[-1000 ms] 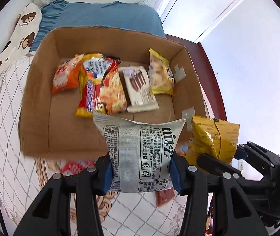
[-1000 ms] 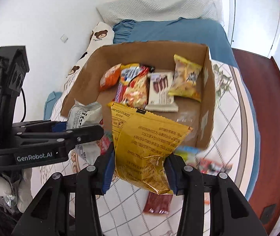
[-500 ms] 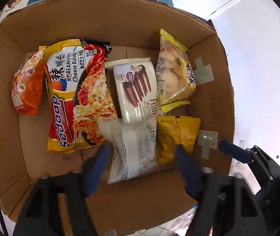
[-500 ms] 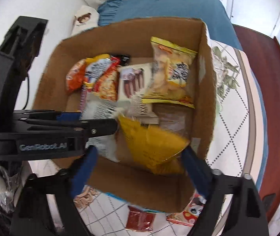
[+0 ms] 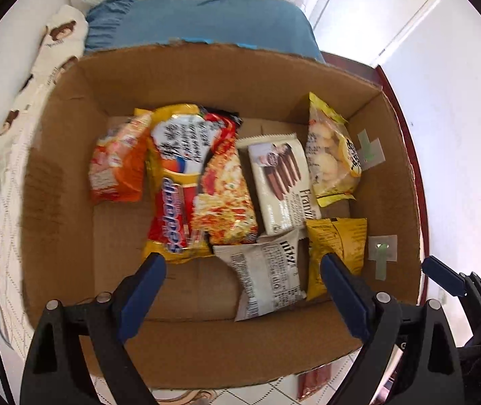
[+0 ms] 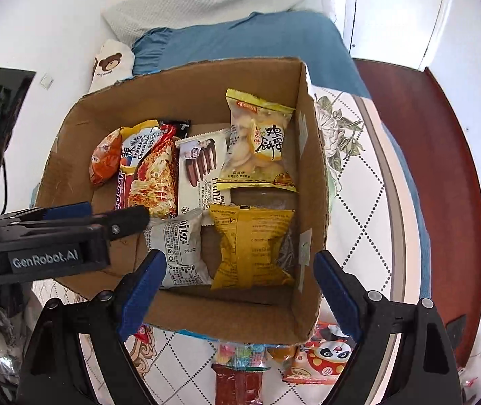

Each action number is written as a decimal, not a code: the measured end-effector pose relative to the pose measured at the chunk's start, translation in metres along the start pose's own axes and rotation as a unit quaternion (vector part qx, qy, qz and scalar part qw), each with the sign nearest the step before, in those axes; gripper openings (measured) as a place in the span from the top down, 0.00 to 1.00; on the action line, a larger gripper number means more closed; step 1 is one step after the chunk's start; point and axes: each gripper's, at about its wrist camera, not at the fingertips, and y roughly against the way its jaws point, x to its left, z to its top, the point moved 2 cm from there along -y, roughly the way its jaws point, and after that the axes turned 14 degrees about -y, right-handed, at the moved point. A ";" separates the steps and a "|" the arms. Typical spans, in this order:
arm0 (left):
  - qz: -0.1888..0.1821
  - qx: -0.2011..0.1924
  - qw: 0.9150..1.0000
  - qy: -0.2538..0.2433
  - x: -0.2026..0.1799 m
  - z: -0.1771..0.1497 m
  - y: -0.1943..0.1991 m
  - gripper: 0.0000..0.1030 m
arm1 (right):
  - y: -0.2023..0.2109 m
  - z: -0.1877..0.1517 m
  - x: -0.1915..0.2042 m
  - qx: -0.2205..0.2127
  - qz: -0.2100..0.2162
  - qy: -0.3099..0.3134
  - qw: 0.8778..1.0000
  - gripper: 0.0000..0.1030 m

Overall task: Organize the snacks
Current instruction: 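Open both tools to release bun and chip bag, lift out of box, then grasp the red sauce packet with left tool while right tool grasps the brown wafer pack, then carry red packet with left tool while right tool carries brown wafer pack into box, then open both tools to release the packs and lift away from the box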

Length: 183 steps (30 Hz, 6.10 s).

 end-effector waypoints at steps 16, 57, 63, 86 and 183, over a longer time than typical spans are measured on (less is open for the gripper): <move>0.091 -0.126 0.988 -0.001 0.001 -0.069 0.095 0.09 | 0.065 -0.043 0.004 -0.087 -0.002 0.005 0.996 0.11; 0.134 0.054 0.976 -0.162 0.039 -0.173 -0.083 0.23 | -0.073 -0.191 -0.040 0.070 -0.049 -0.014 0.996 0.41; 0.102 0.068 0.985 -0.119 0.034 -0.184 -0.079 0.41 | -0.078 -0.190 -0.030 0.066 -0.064 0.001 0.996 0.43; 0.003 0.138 0.990 -0.019 -0.020 -0.285 -0.089 0.19 | -0.053 -0.265 -0.058 0.119 -0.003 -0.033 0.992 0.37; -0.001 0.072 0.996 0.045 0.090 -0.005 -0.003 0.26 | -0.078 -0.019 0.090 0.096 0.097 -0.045 0.990 0.09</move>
